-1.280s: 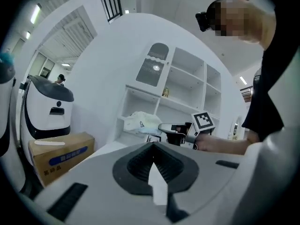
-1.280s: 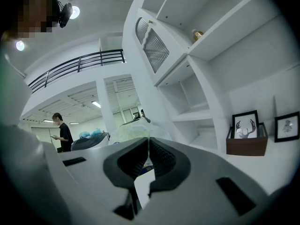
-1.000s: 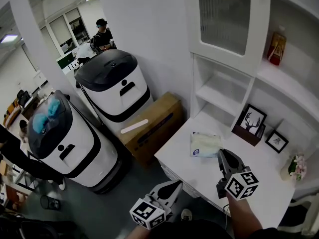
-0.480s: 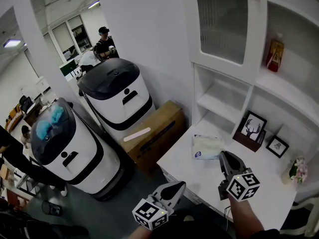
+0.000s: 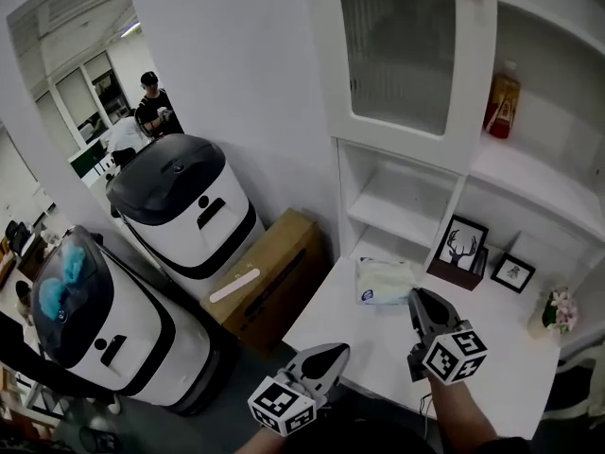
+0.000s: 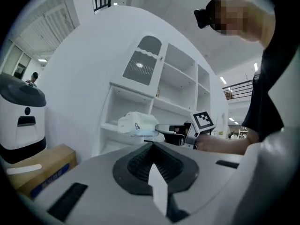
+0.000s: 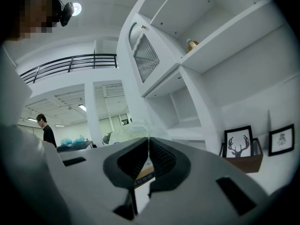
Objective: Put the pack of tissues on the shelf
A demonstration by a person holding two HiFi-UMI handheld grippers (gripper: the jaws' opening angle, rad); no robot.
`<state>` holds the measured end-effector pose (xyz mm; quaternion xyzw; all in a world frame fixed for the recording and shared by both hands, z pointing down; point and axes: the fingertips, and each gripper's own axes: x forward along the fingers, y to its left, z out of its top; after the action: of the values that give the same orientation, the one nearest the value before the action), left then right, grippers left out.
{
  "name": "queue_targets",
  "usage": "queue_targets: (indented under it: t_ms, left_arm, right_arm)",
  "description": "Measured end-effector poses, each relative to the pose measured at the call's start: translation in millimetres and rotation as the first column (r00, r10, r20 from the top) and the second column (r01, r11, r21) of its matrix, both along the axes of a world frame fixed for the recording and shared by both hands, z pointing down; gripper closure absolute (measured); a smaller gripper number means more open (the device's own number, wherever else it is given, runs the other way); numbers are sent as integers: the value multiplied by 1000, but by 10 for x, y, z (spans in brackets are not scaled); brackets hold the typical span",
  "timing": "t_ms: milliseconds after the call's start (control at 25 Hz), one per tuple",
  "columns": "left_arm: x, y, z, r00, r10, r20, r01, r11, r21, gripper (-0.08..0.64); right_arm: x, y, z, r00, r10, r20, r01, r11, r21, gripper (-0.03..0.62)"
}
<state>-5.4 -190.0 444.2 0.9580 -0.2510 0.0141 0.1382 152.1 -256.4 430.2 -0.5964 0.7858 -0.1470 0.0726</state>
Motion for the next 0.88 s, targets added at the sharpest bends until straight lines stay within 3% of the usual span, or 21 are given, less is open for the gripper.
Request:
queue_targets:
  t_ms: [440,880]
  left_arm:
    - [73,-729,82,992,128,-7,-128,991,-30,557]
    - [139,-1230,111,971,240,-12,-240,970,-29,557]
  right_arm:
    - [66,-572,-3,992,122,-17,-122,993,-5,583]
    - [293,-1000,-3,964,267,-19,-267,964,-5,583]
